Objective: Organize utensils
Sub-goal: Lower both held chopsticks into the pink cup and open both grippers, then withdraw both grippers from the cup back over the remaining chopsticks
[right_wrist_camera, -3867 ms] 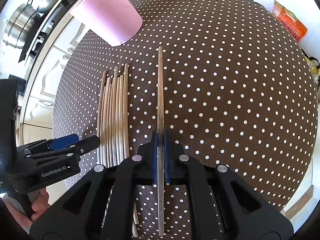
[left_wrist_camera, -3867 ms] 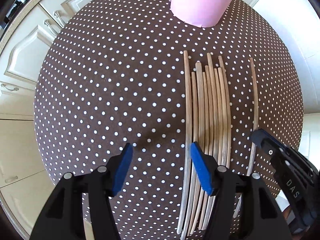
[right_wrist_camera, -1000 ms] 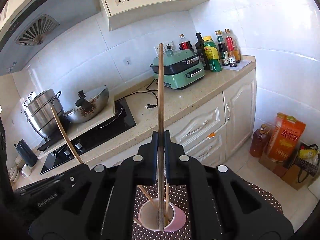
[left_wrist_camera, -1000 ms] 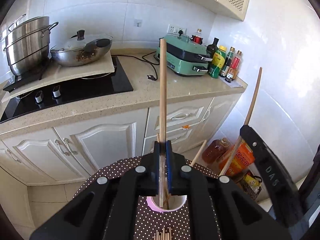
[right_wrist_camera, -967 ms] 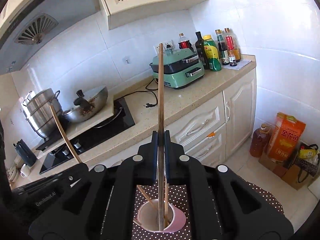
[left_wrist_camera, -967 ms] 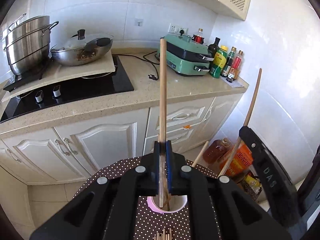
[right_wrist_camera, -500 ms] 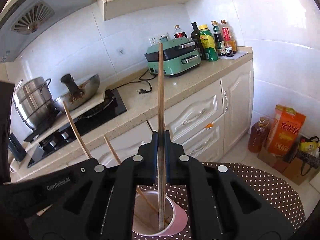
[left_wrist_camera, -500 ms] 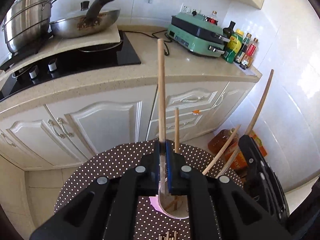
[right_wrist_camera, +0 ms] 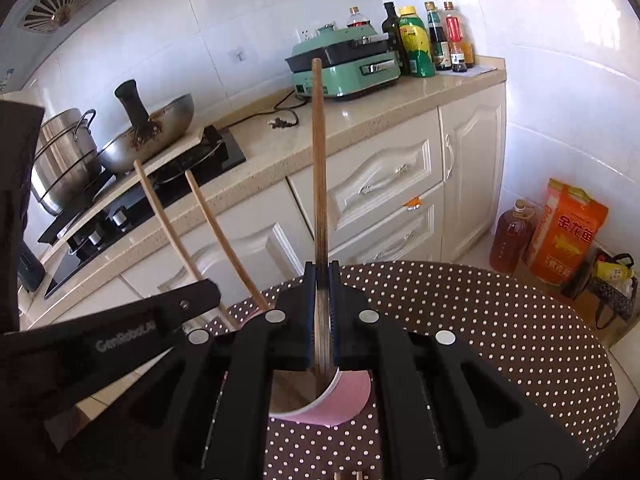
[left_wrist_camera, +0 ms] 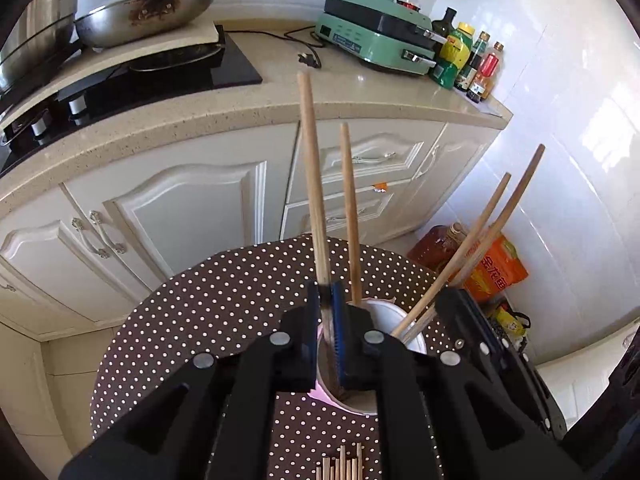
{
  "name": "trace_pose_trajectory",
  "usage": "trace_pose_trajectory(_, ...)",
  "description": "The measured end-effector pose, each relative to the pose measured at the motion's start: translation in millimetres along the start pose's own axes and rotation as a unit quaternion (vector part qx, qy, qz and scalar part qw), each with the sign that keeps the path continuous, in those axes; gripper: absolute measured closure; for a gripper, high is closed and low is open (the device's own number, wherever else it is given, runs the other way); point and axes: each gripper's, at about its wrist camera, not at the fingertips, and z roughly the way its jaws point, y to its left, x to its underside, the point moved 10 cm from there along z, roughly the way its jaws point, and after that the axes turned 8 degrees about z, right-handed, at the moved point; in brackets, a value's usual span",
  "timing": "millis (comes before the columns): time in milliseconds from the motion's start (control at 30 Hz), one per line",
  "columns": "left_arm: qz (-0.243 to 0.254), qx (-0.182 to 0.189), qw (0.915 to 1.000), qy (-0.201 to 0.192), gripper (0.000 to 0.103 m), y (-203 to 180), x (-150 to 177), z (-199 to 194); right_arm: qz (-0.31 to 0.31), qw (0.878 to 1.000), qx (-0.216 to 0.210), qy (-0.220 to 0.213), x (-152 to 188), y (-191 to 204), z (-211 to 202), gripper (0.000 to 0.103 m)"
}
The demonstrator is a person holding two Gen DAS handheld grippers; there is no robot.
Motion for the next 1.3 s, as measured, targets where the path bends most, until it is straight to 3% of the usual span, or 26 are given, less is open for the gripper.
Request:
trace_pose_trajectory(133, 0.003, 0.009, 0.9998, 0.019, 0.092, 0, 4, 7, 0.009, 1.000, -0.001, 0.018, 3, -3, 1, 0.095)
trace_pose_trajectory(233, -0.004, 0.010, 0.9996, 0.028, 0.076, 4, 7, 8, 0.017, 0.999, -0.015, 0.040, 2, -2, 2, 0.095)
trace_pose_trajectory(533, -0.005, 0.004, 0.9997, 0.025, 0.068, 18, 15, -4, 0.013, 0.997, 0.005, 0.076, 7, -12, -1, 0.094)
trace_pose_trajectory(600, 0.000, -0.001, 0.9997, 0.024, 0.067, 20, 16, -8, 0.011, 0.996, 0.003, 0.085, 6, -12, -3, 0.089)
trace_pose_trajectory(633, 0.005, -0.007, 0.9997, 0.024, 0.066, 22, 18, -11, 0.007, 0.996, 0.003, 0.090, 6, -12, -4, 0.078)
trace_pose_trajectory(667, 0.009, -0.011, 0.9996, 0.023, 0.066, 23, 18, -14, 0.004, 0.996, 0.003, 0.092, 5, -12, -6, 0.056)
trace_pose_trajectory(700, 0.013, -0.015, 0.9996, 0.021, 0.066, 24, 19, -17, 0.001, 0.996, 0.004, 0.088, 2, -11, -11, 0.045)
trace_pose_trajectory(733, 0.016, -0.017, 0.9995, 0.019, 0.066, 26, 19, -21, -0.005, 0.997, 0.005, 0.077, -1, -10, -17, 0.041)
trace_pose_trajectory(900, 0.031, -0.029, 0.9991, 0.003, 0.066, 29, 16, -45, -0.033, 0.997, 0.003, 0.069, -10, 1, -38, 0.040)
trace_pose_trajectory(1300, 0.043, -0.024, 0.9967, -0.064, 0.060, 22, -3, -120, -0.066, 0.997, 0.002, 0.039, -42, 21, -99, 0.026)
